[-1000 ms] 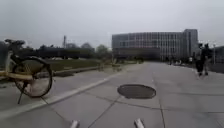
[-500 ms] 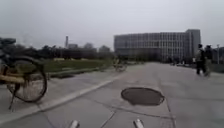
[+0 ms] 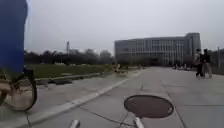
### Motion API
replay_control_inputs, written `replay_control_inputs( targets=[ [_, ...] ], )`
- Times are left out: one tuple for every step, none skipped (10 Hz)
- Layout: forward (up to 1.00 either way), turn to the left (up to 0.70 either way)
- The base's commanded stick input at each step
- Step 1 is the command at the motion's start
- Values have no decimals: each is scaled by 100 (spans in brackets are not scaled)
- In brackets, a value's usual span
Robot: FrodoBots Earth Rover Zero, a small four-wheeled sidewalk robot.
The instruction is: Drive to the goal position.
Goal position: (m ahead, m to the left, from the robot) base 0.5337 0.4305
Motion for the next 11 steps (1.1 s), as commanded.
replay_control_inputs(
  targets=[
    [0,0],
    [0,0],
    [0,0],
    [0,0],
    [0,0],
    [0,0],
    [0,0],
    [0,0],
    [0,0],
    [13,1],
    [27,1]
  ],
)
